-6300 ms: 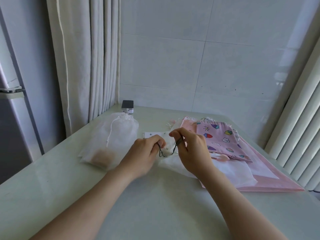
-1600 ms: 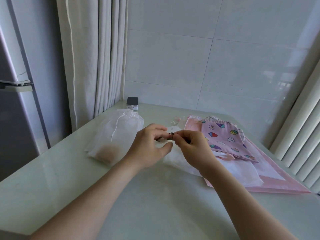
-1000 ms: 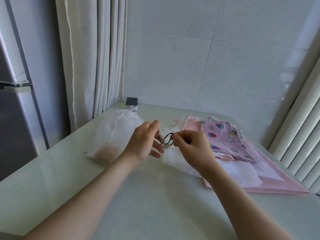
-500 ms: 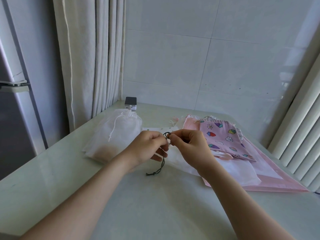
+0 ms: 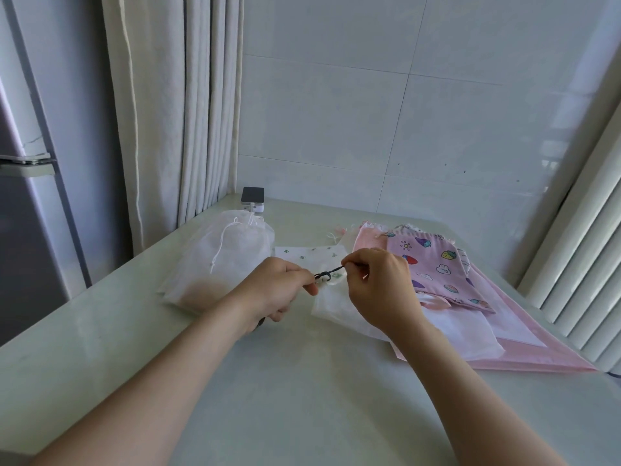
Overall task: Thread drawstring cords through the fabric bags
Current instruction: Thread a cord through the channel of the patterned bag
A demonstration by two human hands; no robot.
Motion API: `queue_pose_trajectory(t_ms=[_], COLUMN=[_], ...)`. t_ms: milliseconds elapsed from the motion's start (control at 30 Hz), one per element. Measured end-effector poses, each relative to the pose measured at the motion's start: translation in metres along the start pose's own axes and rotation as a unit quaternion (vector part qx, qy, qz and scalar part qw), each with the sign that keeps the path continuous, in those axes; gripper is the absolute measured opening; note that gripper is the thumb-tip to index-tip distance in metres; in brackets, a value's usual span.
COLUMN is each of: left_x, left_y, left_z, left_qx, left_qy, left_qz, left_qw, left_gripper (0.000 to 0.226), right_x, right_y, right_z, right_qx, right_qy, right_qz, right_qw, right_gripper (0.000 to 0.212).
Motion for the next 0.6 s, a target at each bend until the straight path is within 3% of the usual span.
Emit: queue_pose_trajectory(t_ms=[133, 300, 400, 600], left_x=[0.0, -0.004, -0.002, -0.006], left_y=[0.0, -0.004, 0.0, -0.003], left_z=[-0.002, -0.001, 0.001, 0.005], left_qx=[0.011, -0.026, -0.071, -0.062], left_qy=[-0.011, -0.009, 0.005, 0.05], left_qz=[0.015, 0.013, -0.013, -0.006], left_qw=[1.0, 1.0, 0.997, 0.997], left_gripper=[0.025, 0.024, 0.024, 0.022], right_x=[0.003, 0.008, 0.01, 0.008], right_y=[0.0, -0.004, -0.009, -0.007], right_z=[-0.006, -0.019, -0.023, -0.021], right_qx=[-0.048, -0.019, 0.025, 0.052], right_qy=[-0.038, -0.128, -0.165, -0.121], right_qz=[-0.059, -0.042, 0.002, 0.035], right_qw=[0.996, 0.991, 0.986, 0.991], right_gripper=[0.027, 0.044, 0.035, 0.019])
Point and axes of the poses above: each hand's wrist, its own x-axis away from the middle knuckle, its own z-axis out of the back of the hand, y = z × x, the point moved 7 cm from there along -x, towards the middle knuckle, and after that the axes turned 5 degrees about -x, right-handed, at the moved point
